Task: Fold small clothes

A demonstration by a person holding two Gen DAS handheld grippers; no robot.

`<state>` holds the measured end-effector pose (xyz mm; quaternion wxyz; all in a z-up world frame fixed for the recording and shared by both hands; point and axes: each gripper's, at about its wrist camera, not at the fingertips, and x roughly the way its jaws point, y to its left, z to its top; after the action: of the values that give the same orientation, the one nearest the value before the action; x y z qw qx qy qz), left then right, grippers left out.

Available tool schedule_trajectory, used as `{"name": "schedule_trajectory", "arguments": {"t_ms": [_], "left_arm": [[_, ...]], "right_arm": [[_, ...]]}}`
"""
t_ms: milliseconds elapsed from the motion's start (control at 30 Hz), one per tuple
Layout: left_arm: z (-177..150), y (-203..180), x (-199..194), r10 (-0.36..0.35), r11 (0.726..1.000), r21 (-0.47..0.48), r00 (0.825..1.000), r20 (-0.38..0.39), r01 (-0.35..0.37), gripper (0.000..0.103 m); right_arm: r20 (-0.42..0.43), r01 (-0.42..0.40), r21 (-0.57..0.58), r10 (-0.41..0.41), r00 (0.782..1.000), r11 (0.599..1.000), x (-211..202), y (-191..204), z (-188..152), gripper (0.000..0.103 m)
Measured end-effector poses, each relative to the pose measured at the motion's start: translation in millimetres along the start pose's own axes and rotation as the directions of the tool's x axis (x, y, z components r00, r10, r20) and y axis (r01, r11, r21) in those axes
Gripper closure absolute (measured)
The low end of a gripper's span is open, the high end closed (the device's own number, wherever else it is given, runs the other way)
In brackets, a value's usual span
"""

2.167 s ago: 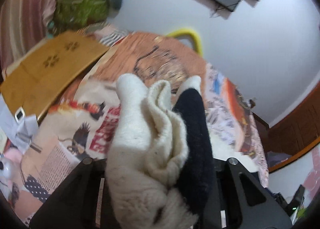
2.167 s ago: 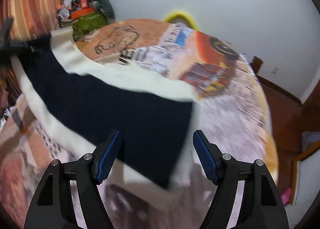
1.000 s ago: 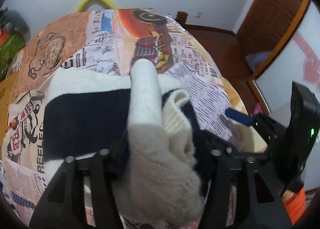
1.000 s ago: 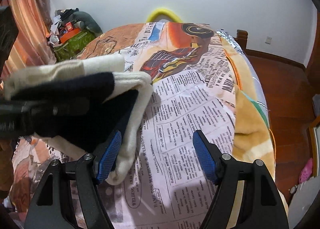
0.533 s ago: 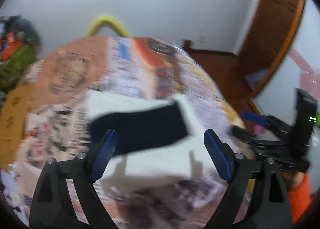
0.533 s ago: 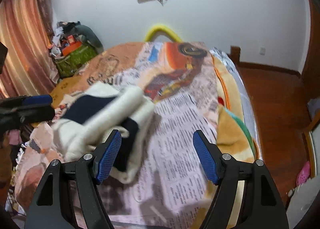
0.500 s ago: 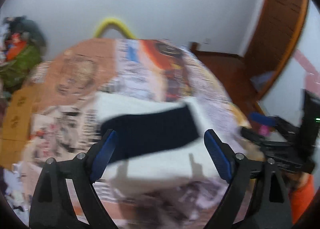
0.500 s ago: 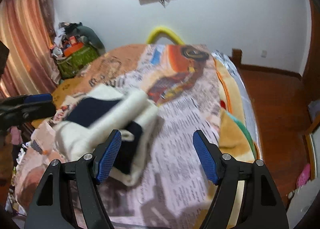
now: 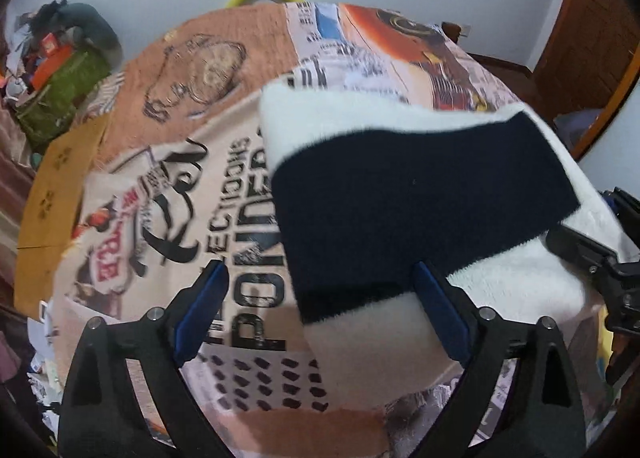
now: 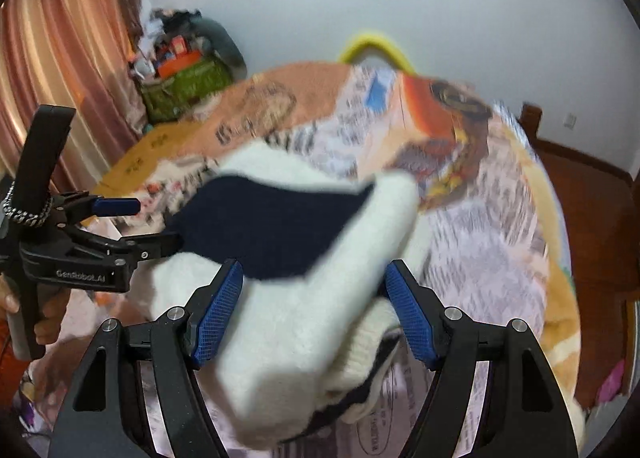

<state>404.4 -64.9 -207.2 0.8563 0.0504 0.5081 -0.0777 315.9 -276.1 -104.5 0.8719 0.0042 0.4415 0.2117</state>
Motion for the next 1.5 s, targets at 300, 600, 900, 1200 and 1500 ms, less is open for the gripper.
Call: {"name": "schedule_trajectory", "arguments": {"t_ms": [300,600,900,1200,1500], "left_arm": [[-16,-6,-1,-0.077,0.996,0.033,0.997,-0.008,0.077,0.003],[-16,13,43,-0.338,0.928,-0.204,0.934,-0.114,0.31,0.001],[-2,2,42,-0.372,0.918,-0.184,0.923,-0.096,0.35,0.016],[10,8,-3,-0.327,0.936,-0.136,0.945,0.0,0.324,0.046],[9,72,-77,-0.226,0.96,-0.133,0.963,0.149,0.246,0.048]], "right_arm": [[-0.074,-0.05,0.108,0.058,0.996,0.993,-4,-29,-34,0.029],[-0.09,-0.137,0.24,0.162,0.983,0.961,19,-38,-42,0.027],[-0.076,-0.217,0.304,0.251,0.965,0.928,18,-39,-47,0.042],[-0.043,-0.22,0.28,0.241,0.97,0.935,2,-25,-30,0.064],[0.041,-0.295,0.157,0.292,0.955,0.942,-20,38,15,0.066]]}}
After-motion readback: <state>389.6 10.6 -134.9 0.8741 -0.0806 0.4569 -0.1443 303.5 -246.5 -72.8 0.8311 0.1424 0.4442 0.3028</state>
